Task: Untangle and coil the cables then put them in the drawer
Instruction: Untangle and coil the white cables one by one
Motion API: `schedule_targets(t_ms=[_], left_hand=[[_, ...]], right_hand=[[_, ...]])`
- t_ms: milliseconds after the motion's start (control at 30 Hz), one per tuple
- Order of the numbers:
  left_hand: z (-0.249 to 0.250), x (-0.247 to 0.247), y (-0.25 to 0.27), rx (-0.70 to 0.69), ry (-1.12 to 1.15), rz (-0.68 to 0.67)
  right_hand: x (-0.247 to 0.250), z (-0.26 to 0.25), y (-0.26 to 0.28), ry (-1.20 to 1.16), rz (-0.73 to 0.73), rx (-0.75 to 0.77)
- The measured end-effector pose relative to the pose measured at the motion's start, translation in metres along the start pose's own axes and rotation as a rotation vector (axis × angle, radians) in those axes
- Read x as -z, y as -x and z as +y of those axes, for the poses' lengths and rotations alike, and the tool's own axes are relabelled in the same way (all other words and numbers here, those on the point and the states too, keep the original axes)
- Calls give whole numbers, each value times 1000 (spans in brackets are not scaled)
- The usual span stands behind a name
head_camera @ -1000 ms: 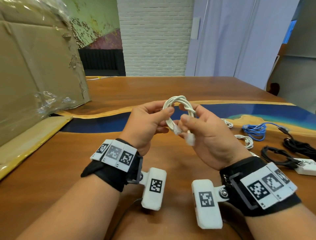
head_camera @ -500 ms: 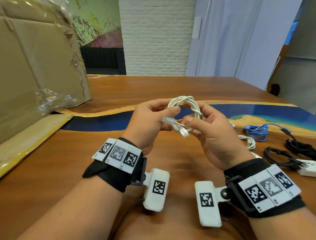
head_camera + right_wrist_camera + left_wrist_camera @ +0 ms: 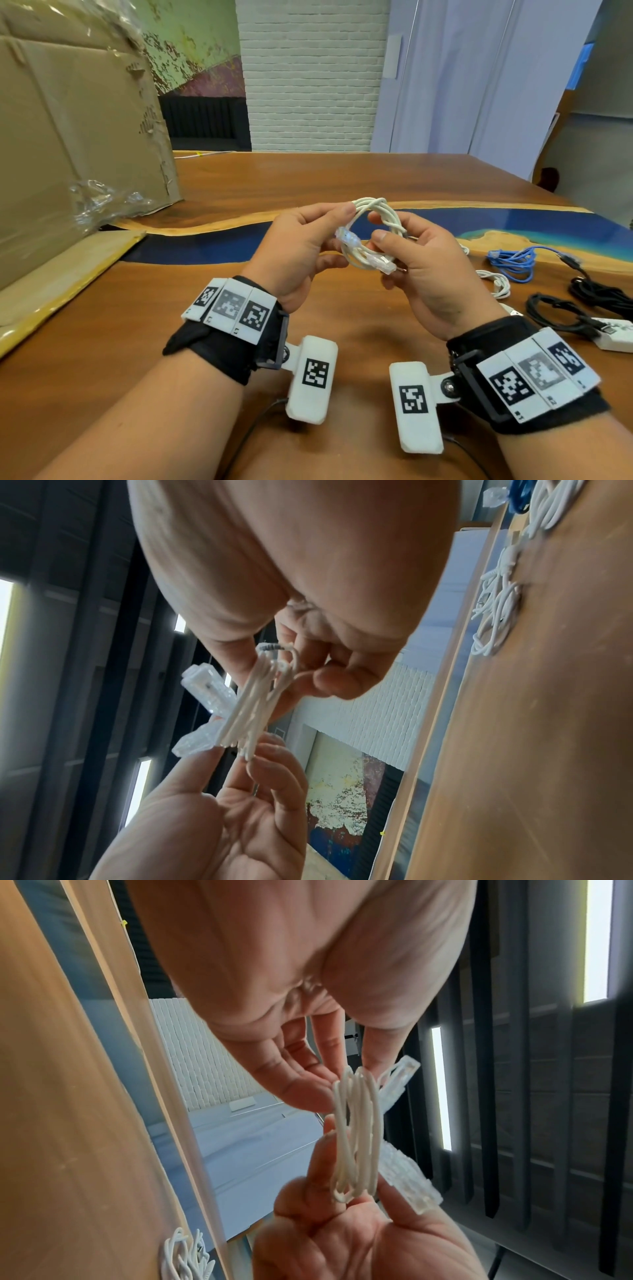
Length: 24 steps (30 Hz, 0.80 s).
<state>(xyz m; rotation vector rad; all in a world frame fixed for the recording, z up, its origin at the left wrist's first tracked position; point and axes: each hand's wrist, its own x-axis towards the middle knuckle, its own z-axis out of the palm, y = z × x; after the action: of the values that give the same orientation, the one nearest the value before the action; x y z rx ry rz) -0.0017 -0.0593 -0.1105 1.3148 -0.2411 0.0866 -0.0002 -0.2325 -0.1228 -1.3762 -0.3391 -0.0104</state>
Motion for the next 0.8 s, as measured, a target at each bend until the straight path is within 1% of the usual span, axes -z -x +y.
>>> schedule_targets(t_ms=[233,333,400,467,567,667,800], left_hand=[[-8,9,-7,68,-25,14],[-12,20,-13,83,-31,103],[-16,28,-19,80,-45,171],[-18,35,-24,78,-24,211],[-22,40,-26,89,-10,212],[-27,41,-26,109,-17,193],[-30,44,-27,131,-1,190]], right_hand=[[6,2,-3,-27,84,-73],[18,11,-12,13,206,-159],[31,16,-18,80,296,-236],[44,17,-23,169,344,-309],[59,14,-26,334,356,-384],[59,9,-28,456,330,-453],[57,7,-33,538,367,-466]])
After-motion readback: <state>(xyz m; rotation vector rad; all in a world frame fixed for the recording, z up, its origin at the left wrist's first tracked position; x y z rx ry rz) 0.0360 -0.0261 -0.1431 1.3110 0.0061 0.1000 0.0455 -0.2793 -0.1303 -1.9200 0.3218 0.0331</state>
